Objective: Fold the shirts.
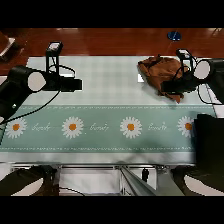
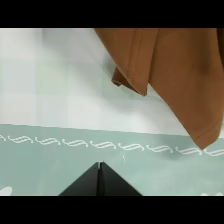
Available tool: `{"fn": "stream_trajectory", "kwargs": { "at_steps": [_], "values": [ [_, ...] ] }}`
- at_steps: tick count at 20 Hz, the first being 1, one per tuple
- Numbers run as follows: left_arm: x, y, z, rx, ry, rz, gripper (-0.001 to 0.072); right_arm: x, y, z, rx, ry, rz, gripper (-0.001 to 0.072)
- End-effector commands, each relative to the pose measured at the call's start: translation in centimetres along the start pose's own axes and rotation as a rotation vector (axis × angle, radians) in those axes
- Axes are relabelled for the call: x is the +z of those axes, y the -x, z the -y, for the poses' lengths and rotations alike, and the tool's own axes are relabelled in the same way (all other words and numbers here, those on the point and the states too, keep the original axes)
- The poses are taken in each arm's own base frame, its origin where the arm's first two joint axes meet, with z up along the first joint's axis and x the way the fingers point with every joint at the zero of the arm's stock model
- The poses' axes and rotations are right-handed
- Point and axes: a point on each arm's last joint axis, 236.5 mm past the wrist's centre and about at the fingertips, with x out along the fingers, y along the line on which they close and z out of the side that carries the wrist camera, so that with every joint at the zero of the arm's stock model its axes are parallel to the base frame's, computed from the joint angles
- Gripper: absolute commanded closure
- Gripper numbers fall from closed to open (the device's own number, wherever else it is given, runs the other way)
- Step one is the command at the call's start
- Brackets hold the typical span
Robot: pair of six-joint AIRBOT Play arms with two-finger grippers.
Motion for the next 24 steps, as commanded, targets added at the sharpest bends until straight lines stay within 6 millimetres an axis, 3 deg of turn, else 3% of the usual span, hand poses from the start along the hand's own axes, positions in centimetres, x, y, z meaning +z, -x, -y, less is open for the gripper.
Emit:
{"fn": "stream_trajectory", "kwargs": {
  "at_steps": [1,16,18,20,21,22,23,24],
  "values": [
    [0.0,0.0,0.0,0.001,0.001,0.0,0.0684,0.0,0.0,0.0,0.0,0.001,0.0,0.0689],
    [0.1,0.0,0.0,0.0,0.0,0.005,0.0684,0.1,0.0,0.0,0.001,0.001,0.003,0.0689],
    [1.3,0.0,0.3,-0.011,-0.001,0.053,0.0684,2.0,0.1,0.0,0.001,0.012,0.084,0.0689],
    [3.8,0.2,0.8,-0.032,-0.004,0.16,0.0684,5.5,0.6,0.7,-0.036,0.045,0.236,0.0688],
    [5.0,0.4,1.0,-0.043,-0.004,0.211,0.0684,7.6,1.2,1.5,-0.079,0.082,0.325,0.0632],
    [6.3,0.4,1.3,-0.055,-0.003,0.267,0.064,9.8,1.7,2.3,-0.126,0.119,0.416,0.035],
    [7.3,0.2,1.4,-0.063,-0.003,0.308,0.0435,11.7,1.9,2.9,-0.16,0.153,0.487,0.0297],
    [7.9,-0.2,1.5,-0.068,0.0,0.335,0.0206,13.2,1.6,3.5,-0.169,0.137,0.547,0.0297]
  ]
}}
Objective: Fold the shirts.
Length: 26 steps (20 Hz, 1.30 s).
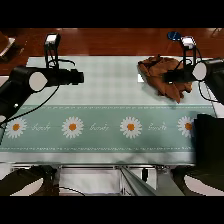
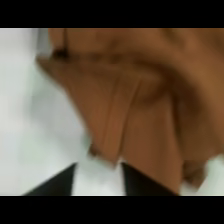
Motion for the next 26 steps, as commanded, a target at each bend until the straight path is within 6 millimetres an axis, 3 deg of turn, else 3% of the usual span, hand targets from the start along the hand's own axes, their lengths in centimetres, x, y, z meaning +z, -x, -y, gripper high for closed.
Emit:
{"fn": "stream_trajectory", "kwargs": {
  "at_steps": [1,3,5,8,12,14,16,18,19,20,22,24,26],
  "values": [
    [3.4,-1.2,0.5,-0.028,0.002,0.152,0.0197,6.1,-1.9,2.6,-0.068,0.004,0.258,0.0297],
    [2.7,-2.5,0.3,-0.023,0.002,0.129,0.0197,5.8,-5.5,5.2,-0.085,-0.109,0.204,0.0298],
    [1.8,-3.5,0.2,-0.017,0.003,0.099,0.0198,4.2,-9.2,6.8,-0.092,-0.16,0.079,0.0299],
    [1.2,-4.2,0.1,-0.013,0.003,0.079,0.0197,0.9,-13.7,6.7,-0.052,-0.15,-0.132,0.0299],
    [0.3,-4.3,0.3,-0.025,0.035,0.04,0.0198,-2.3,-15.6,4.2,0.038,-0.194,-0.283,0.0314],
    [-1.4,-4.3,0.7,-0.039,0.077,-0.034,0.0198,-4.1,-15.1,2.9,0.085,-0.194,-0.362,0.0494],
    [-4.1,-3.7,0.4,-0.022,0.075,-0.155,0.0198,-5.5,-13.7,1.2,0.17,-0.144,-0.439,0.0688],
    [-7.0,-1.6,-1.4,0.04,0.045,-0.321,0.0198,-5.8,-11.6,0.0,0.24,-0.148,-0.485,0.0689],
    [-8.2,0.2,-2.7,0.075,0.01,-0.393,0.0198,-4.7,-10.2,-0.5,0.268,-0.138,-0.459,0.0689],
    [-8.7,1.9,-3.7,0.096,-0.011,-0.432,0.0198,-2.9,-8.6,-0.9,0.289,-0.134,-0.401,0.069],
    [-8.6,5.8,-4.6,0.107,-0.006,-0.42,0.0198,2.6,-4.2,-1.8,0.341,-0.139,-0.204,0.069],
    [-8.2,9.3,-3.7,0.08,0.026,-0.312,0.0198,8.1,1.7,-2.4,0.387,-0.145,0.013,0.069],
    [-8.4,12.0,-1.2,-0.021,0.1,-0.172,0.0198,12.1,8.1,-3.3,0.433,-0.115,0.205,0.069]
  ]
}}
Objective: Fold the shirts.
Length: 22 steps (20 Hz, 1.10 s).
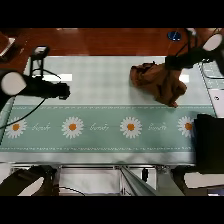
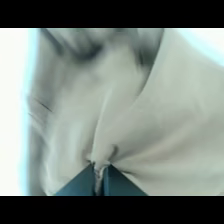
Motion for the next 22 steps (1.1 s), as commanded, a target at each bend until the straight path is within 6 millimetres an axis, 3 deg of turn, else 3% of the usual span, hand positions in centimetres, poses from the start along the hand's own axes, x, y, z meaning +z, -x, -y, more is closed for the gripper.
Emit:
{"fn": "stream_trajectory", "kwargs": {
  "at_steps": [1,4,7,9,11,13,17,19,22],
  "values": [
    [-2.9,4.5,2.5,-0.139,0.071,0.141,0.0198,5.8,10.1,-6.7,0.13,0.102,0.309,0.069],
    [-5.7,5.2,4.5,-0.256,0.082,0.218,0.0198,8.0,18.0,-11.7,0.176,0.22,0.461,0.069],
    [-8.9,3.7,5.1,-0.3,0.105,0.164,0.0198,9.2,25.6,-17.5,0.231,0.357,0.611,0.069],
    [-10.0,2.3,4.8,-0.295,0.128,0.128,0.0198,8.9,29.1,-21.2,0.285,0.429,0.663,0.069],
    [-9.9,1.4,4.5,-0.294,0.174,0.144,0.0198,7.6,30.7,-24.6,0.35,0.493,0.667,0.069],
    [-8.5,1.2,4.3,-0.301,0.192,0.213,0.0198,5.1,30.4,-27.3,0.415,0.549,0.601,0.069],
    [-5.8,1.8,3.7,-0.292,0.2,0.339,0.0198,-1.4,25.5,-29.3,0.484,0.598,0.322,0.069],
    [-5.2,1.9,3.4,-0.282,0.203,0.363,0.0198,-5.2,21.2,-30.2,0.522,0.599,0.172,0.069],
    [-5.7,1.8,3.4,-0.278,0.201,0.343,0.0199,-12.5,13.0,-30.2,0.531,0.571,-0.064,0.069]
  ]
}}
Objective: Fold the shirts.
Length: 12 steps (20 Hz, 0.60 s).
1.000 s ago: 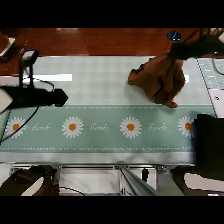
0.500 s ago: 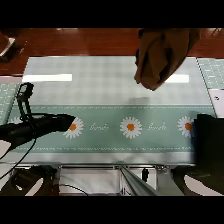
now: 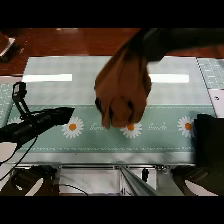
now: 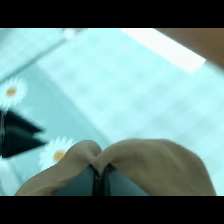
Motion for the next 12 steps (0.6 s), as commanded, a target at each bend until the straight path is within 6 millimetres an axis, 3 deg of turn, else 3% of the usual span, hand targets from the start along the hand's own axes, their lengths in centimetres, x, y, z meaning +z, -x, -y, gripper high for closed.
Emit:
{"fn": "stream_trajectory", "kwargs": {
  "at_steps": [1,4,6,7,8,9,11,12],
  "values": [
    [0.2,0.0,-0.2,0.008,-0.002,0.011,0.0198,-10.3,-7.4,-0.8,0.066,-0.097,-0.249,0.069],
    [-0.8,-0.3,-0.4,0.013,0.008,-0.032,0.0198,-20.6,-12.4,0.3,0.076,-0.303,-0.425,0.0689],
    [-2.0,-1.0,-0.4,0.004,0.051,-0.075,0.0198,-24.2,-14.8,0.5,0.088,-0.429,-0.451,0.0689],
    [-2.8,-1.5,-0.5,0.005,0.069,-0.102,0.0198,-24.9,-15.7,0.9,0.084,-0.466,-0.448,0.0683],
    [-3.8,-2.0,-0.6,0.006,0.083,-0.138,0.0198,-25.3,-16.4,1.3,0.078,-0.485,-0.45,0.0537],
    [-4.9,-2.6,-0.5,0.005,0.103,-0.179,0.0198,-25.2,-16.6,1.9,0.065,-0.49,-0.441,0.0299],
    [-6.6,-3.4,-1.2,0.035,0.128,-0.26,0.0198,-23.8,-15.2,4.1,0.038,-0.488,-0.429,0.0304],
    [-7.4,-3.6,-1.8,0.056,0.139,-0.298,0.0198,-22.4,-13.2,6.1,0.014,-0.492,-0.413,0.0304]
  ]
}}
